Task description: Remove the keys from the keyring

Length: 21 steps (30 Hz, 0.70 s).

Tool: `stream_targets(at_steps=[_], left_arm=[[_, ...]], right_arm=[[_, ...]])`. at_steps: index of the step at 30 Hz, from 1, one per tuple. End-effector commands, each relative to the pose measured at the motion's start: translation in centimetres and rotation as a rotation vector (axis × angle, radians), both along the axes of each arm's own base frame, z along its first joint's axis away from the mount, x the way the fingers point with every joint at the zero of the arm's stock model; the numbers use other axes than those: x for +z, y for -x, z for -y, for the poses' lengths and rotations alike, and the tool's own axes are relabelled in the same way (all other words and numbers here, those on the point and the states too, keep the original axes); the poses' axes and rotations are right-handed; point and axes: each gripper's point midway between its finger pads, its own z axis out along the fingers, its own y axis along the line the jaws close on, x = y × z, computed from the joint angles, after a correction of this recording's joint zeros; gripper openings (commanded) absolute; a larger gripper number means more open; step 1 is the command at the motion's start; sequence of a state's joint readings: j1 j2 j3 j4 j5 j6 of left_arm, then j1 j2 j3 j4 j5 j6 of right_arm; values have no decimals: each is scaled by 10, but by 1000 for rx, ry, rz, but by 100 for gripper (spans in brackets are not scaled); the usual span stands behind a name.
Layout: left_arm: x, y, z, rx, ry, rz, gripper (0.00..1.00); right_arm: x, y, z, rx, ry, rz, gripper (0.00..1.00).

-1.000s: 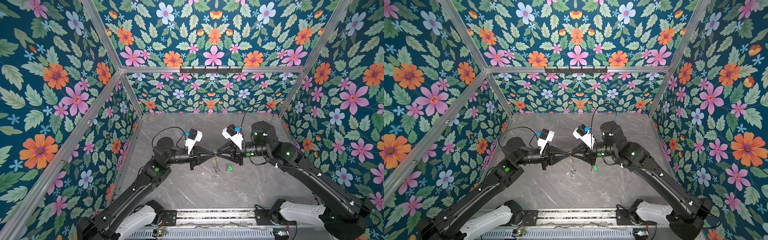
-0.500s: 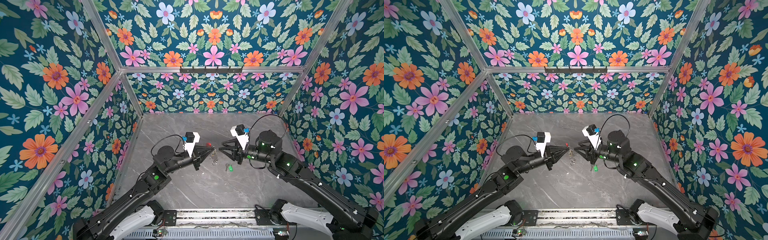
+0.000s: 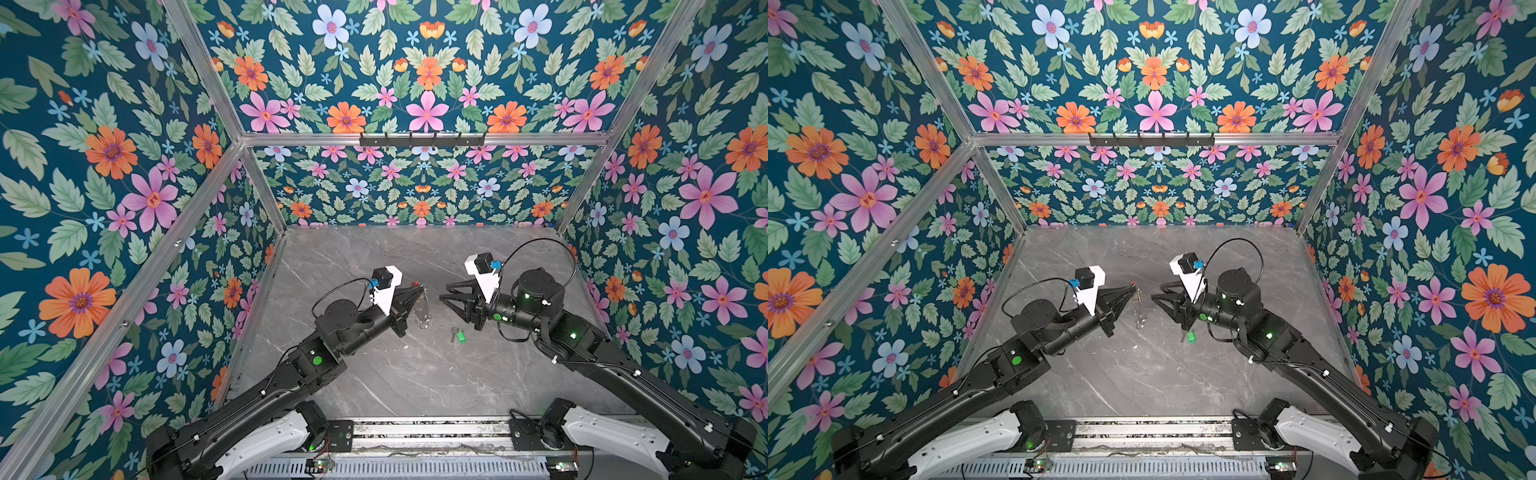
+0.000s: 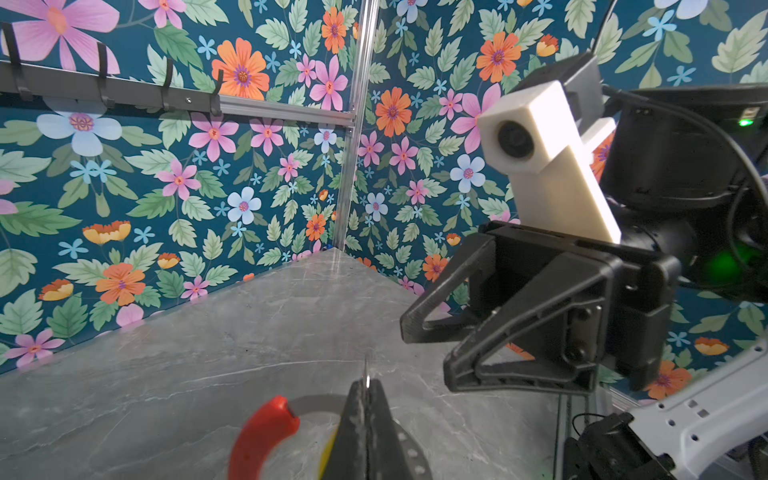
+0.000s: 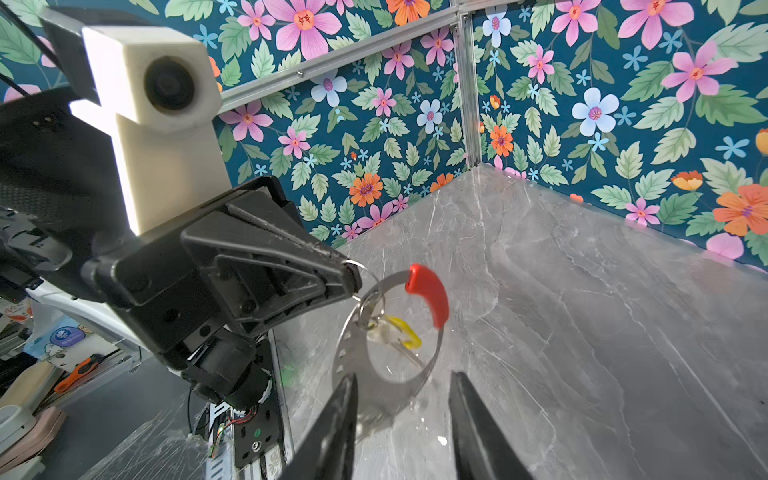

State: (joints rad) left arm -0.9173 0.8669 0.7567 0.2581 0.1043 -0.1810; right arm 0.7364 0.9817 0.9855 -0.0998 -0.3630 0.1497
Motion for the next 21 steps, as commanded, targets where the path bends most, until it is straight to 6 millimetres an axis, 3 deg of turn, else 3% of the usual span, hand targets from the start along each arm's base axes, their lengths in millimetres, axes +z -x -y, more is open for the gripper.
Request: stream_targets(at_steps=[1, 12, 21], left_arm=[[10, -2, -4, 29, 24, 45, 0], [8, 1, -5, 21, 9, 53, 0], [6, 11, 7, -74, -10, -44, 0]], right_arm=[[9, -2, -1, -8, -31, 29, 38], [8, -4, -5, 1, -34, 15, 38], [10, -6, -5, -4, -41, 17, 38]])
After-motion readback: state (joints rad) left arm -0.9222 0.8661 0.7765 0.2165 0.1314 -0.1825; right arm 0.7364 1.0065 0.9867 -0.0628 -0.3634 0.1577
